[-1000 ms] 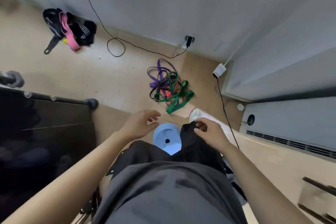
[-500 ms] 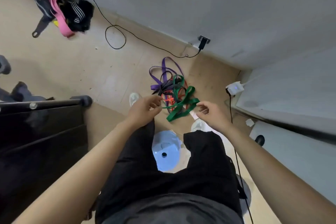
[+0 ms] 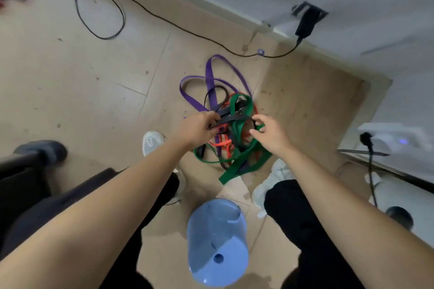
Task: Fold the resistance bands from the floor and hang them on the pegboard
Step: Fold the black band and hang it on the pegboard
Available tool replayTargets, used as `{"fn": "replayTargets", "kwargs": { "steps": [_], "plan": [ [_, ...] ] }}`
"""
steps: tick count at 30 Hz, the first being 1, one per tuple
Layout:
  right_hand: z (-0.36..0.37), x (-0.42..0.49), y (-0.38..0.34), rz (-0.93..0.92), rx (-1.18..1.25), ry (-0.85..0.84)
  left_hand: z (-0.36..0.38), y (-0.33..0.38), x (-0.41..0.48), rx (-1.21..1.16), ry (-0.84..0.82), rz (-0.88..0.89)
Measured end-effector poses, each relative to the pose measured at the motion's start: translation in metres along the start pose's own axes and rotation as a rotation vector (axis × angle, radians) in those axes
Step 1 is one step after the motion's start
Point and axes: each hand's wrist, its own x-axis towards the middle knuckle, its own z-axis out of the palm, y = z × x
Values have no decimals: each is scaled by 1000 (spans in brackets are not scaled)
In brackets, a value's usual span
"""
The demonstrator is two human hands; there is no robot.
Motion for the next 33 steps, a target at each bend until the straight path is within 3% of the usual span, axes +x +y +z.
{"fn": "replayTargets", "kwargs": {
  "steps": [6,13,18,23,30,33],
  "plan": [
    [65,120,73,-146,-309,-11,90,-57,108,63,64,82],
    [78,150,98,-299,-429,52,134,-77,126,171,199,273],
    [47,109,77,-237,-360,-2,97,-42,102,72,96,221],
    [7,38,61,-229,-194,-141,42,10,41,-56,16,324],
    [-31,-46,44,-261,-18,-185,-35,99,-54,-433,217,451],
    [-39,-72,41,-306,90,-212,-64,128,-90,-474,329,521]
  ]
}}
